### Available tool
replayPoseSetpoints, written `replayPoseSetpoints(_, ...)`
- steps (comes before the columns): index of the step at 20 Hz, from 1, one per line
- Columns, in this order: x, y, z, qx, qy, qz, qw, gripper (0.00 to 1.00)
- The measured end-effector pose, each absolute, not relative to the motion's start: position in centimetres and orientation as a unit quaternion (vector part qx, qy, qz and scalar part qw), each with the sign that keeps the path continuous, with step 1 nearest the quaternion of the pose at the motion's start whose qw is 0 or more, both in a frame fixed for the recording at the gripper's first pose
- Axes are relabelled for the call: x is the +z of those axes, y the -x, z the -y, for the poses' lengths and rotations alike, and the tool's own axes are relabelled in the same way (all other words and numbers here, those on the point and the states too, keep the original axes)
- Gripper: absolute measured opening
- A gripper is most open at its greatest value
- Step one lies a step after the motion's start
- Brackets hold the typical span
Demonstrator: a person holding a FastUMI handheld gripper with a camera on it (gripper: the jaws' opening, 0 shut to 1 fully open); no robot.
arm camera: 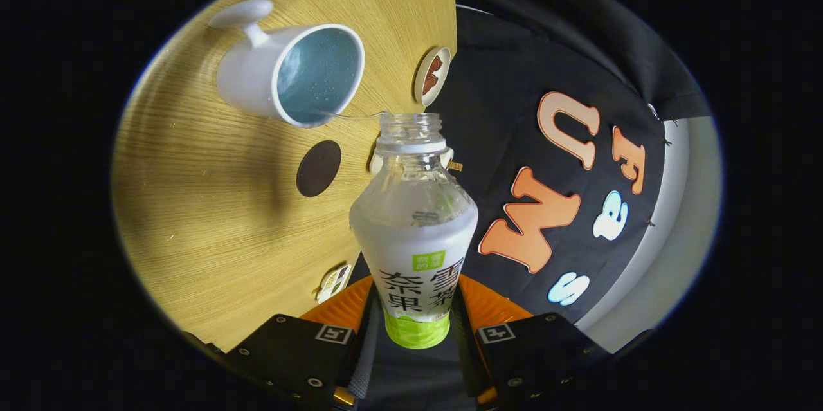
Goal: Take the bottle from table, then pour the juice into the cup, finally place the bottle on the coaster
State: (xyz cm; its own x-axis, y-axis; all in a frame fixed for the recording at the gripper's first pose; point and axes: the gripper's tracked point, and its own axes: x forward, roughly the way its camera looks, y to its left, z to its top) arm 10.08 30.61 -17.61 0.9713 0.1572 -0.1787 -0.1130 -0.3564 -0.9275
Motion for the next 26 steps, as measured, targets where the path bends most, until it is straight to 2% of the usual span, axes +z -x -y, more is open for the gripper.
replayPoseSetpoints(7,-19.3,-9.9,-30.0,0.134,0.768,-0.013,0.626,0.56)
replayPoseSetpoints(12,-21.0,-9.2,-30.5,0.164,0.705,-0.039,0.689,0.57)
replayPoseSetpoints(18,-23.3,-8.8,-30.7,0.208,0.555,-0.101,0.799,0.57)
replayPoseSetpoints(26,-21.9,-10.1,-29.5,0.227,0.315,-0.15,0.909,0.57)
